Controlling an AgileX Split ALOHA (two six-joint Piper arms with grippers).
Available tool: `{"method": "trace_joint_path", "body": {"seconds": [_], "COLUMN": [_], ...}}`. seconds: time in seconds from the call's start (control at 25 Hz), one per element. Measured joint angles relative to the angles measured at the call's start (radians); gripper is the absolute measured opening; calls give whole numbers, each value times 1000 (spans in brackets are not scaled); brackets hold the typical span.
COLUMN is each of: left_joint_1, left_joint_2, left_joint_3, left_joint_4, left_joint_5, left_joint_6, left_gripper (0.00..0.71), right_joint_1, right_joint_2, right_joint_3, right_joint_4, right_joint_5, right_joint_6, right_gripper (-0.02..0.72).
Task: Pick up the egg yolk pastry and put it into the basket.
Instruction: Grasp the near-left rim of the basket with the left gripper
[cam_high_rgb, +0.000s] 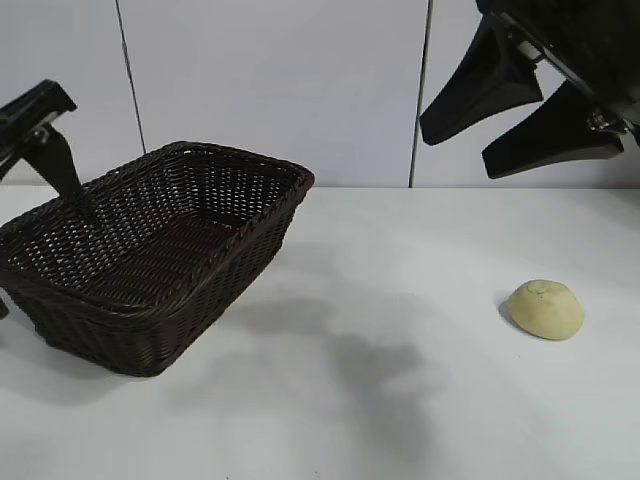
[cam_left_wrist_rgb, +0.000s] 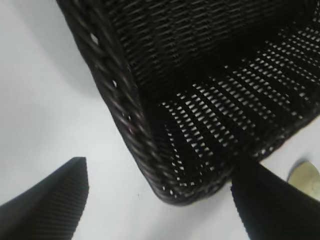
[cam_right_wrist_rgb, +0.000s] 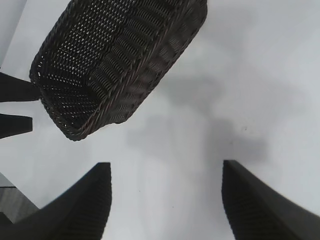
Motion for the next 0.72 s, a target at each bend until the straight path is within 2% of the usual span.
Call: {"method": "trace_joint_path", "body": {"seconds": [0.32, 0.64, 0.72], "left_joint_1": [0, 0, 0], "left_joint_2": [134, 173, 175], "left_joint_3": [0, 0, 0], "left_joint_4": [1, -4, -4], "left_joint_5": [-121, -191, -195], "left_joint_6": [-8, -8, -8], "left_gripper": [571, 570, 547], "right_joint_1": [0, 0, 0], "right_joint_2": [0, 0, 0], "right_joint_3": [0, 0, 0], "right_joint_4": [-21, -25, -25], "right_joint_5": [0, 0, 0], "right_joint_6": [0, 0, 0], "right_gripper": [464, 464, 464]}}
